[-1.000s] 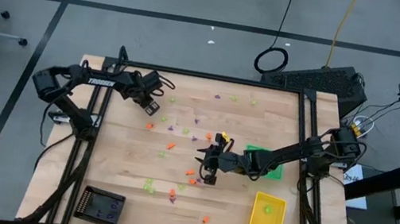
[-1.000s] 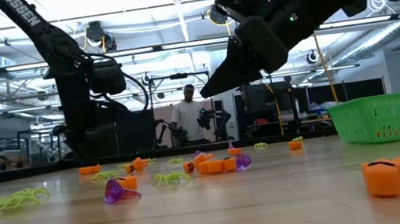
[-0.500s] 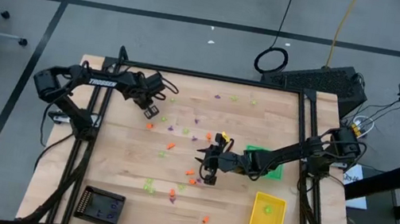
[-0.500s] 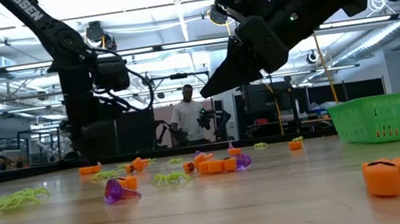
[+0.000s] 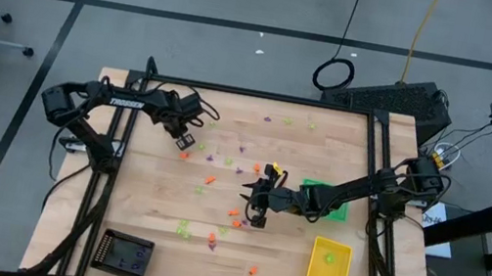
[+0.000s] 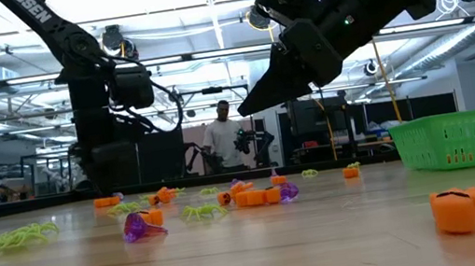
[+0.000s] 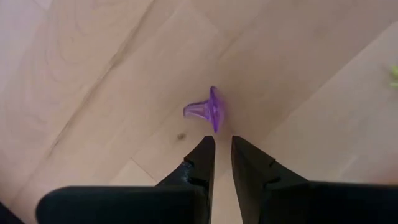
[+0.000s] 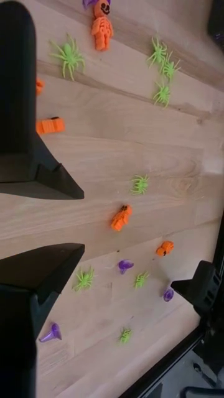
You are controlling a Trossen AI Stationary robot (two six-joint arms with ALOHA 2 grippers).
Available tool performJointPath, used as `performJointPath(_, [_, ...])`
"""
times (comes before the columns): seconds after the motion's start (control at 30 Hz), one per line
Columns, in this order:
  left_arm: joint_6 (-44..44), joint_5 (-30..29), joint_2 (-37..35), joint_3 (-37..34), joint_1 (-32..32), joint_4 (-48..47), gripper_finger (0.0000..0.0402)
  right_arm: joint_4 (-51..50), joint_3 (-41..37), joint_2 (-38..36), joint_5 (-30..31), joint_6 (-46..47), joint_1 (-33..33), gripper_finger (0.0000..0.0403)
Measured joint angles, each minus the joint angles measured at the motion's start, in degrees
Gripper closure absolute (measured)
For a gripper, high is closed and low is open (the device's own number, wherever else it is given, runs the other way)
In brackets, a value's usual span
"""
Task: Sort Halloween decoration
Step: Put the purple witch hat toy into the black bin
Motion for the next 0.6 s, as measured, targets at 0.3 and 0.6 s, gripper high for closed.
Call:
performJointPath(0.3, [-6.66, -0.35, -0.04, 0.02, 0.02, 0.7, 0.0355, 0.0, 0.0, 0.0, 0.0, 0.02, 0.0, 0.0293])
performJointPath(0.6, [-6.81, -1.92, -0.07, 0.07, 0.02, 3.64, 0.0355, 0.0, 0.0, 0.0, -0.02, 0.03, -0.3, 0.0293])
